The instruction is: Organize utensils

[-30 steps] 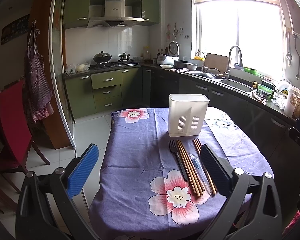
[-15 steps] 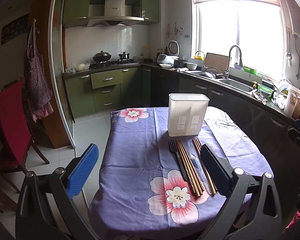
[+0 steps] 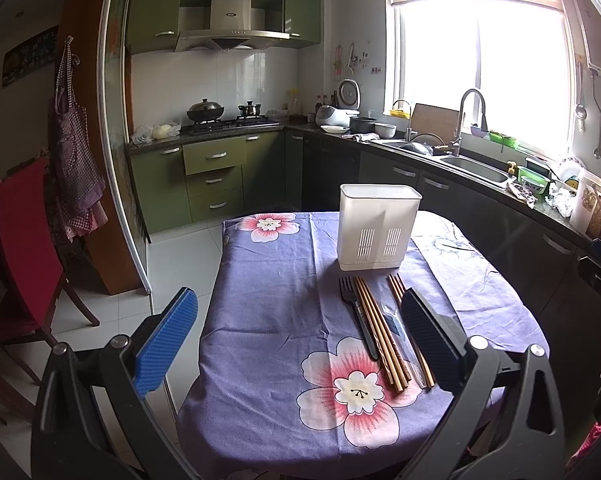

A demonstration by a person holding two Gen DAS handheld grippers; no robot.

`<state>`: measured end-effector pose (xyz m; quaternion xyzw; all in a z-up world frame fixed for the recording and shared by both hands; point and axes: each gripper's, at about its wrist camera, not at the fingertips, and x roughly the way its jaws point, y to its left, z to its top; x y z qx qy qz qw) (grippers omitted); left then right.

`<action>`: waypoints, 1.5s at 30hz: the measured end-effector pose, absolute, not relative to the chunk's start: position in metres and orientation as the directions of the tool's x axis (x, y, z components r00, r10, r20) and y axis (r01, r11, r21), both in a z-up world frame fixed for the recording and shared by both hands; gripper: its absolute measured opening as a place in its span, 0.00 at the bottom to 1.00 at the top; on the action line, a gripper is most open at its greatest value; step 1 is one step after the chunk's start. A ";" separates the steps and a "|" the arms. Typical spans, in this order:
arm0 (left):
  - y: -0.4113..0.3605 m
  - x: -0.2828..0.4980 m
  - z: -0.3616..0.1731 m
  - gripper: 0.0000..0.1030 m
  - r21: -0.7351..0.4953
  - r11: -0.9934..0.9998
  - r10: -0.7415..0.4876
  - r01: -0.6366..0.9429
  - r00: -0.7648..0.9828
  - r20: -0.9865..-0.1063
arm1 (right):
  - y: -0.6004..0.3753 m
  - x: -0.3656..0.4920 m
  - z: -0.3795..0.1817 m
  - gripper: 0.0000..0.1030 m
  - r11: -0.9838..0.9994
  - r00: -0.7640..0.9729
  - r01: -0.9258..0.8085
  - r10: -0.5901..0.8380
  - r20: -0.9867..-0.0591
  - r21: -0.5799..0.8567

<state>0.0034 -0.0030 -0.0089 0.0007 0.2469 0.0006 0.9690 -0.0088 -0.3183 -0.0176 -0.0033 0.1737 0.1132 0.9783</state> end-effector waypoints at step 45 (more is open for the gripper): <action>-0.046 0.192 -0.124 0.94 -0.024 0.997 -0.062 0.077 0.534 -0.843 | -0.322 0.213 -0.127 0.96 0.959 0.480 -0.185 0.278 -0.832 0.214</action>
